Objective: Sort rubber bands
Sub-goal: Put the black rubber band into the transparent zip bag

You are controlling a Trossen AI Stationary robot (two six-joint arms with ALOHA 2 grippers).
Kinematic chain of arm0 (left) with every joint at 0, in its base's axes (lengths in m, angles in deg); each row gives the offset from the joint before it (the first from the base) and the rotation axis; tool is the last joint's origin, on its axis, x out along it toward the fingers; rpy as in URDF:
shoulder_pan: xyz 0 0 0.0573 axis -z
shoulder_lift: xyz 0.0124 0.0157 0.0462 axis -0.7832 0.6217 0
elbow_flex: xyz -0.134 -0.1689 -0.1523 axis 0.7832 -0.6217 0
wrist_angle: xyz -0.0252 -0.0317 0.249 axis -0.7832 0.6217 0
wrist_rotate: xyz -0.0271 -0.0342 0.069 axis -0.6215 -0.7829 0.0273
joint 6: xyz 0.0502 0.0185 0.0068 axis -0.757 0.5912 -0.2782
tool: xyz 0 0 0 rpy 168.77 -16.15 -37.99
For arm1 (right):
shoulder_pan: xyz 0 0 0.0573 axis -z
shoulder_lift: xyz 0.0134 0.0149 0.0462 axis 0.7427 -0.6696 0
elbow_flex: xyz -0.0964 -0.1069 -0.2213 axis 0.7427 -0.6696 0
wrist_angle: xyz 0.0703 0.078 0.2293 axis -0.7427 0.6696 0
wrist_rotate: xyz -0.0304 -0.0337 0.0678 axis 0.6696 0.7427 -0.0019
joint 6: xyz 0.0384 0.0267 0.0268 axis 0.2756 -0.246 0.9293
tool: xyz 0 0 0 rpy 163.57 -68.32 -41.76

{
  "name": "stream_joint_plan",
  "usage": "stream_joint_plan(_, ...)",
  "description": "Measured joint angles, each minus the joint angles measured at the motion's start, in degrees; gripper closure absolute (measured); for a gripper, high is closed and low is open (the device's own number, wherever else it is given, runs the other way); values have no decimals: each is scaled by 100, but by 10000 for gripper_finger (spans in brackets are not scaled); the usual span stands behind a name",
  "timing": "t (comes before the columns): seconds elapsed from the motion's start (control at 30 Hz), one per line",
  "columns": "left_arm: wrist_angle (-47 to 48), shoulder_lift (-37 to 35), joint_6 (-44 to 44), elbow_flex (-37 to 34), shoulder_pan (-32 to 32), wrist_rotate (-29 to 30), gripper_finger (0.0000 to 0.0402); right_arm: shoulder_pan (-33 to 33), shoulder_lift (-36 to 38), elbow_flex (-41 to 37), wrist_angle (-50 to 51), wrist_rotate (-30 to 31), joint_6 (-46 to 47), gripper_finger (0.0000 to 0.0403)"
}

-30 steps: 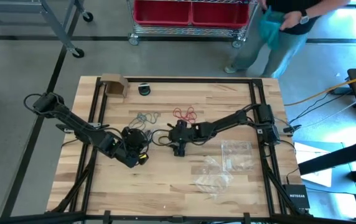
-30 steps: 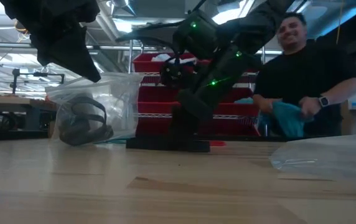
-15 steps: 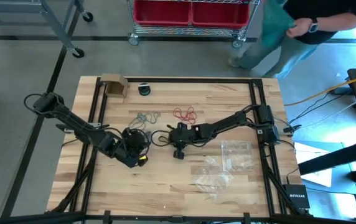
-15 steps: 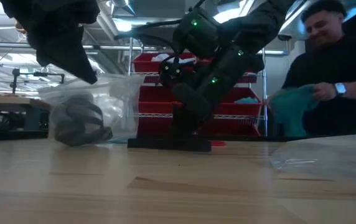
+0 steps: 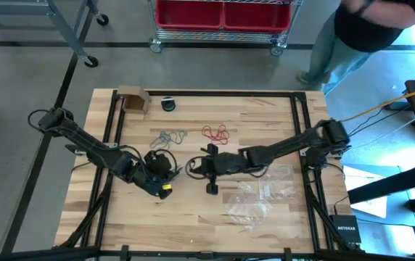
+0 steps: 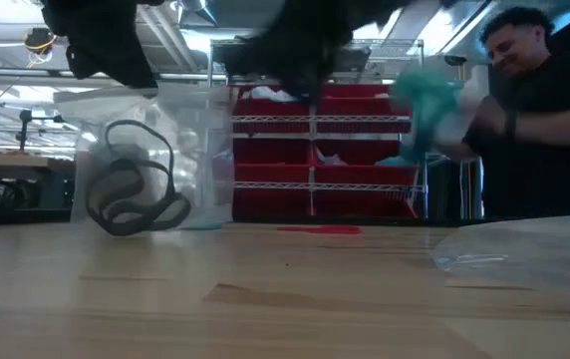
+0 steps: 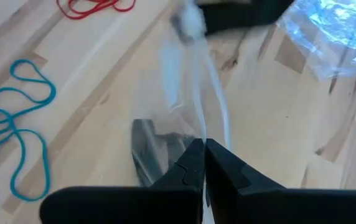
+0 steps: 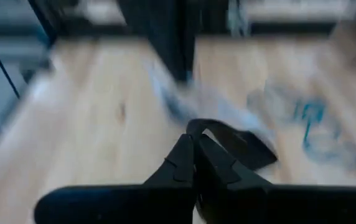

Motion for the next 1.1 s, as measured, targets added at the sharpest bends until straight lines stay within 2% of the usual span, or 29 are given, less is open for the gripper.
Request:
stream_joint_plan(0.2,-240,0,27,0,-105,-150,402,-51,77,4,-2058,-248,-373,401)
stream_joint_plan(0.27,-441,-24,6,0,-105,-151,401,-41,-52,9,-2828,-259,-387,401)
stream_joint_plan(0.43,-792,-237,-130,0,-107,-136,402,-39,-554,-114,-4111,-31,-718,401)
stream_joint_plan(0.57,-808,-406,-132,0,-110,41,402,-39,-945,-101,-5065,-80,-1001,401)
stream_joint_plan(0.77,-956,-479,-280,0,-116,132,402,49,-1315,95,-5549,-320,-1717,402)
stream_joint_plan(1.1,-951,-479,-385,0,-103,280,402,271,-1486,266,-5108,-652,-2304,402)
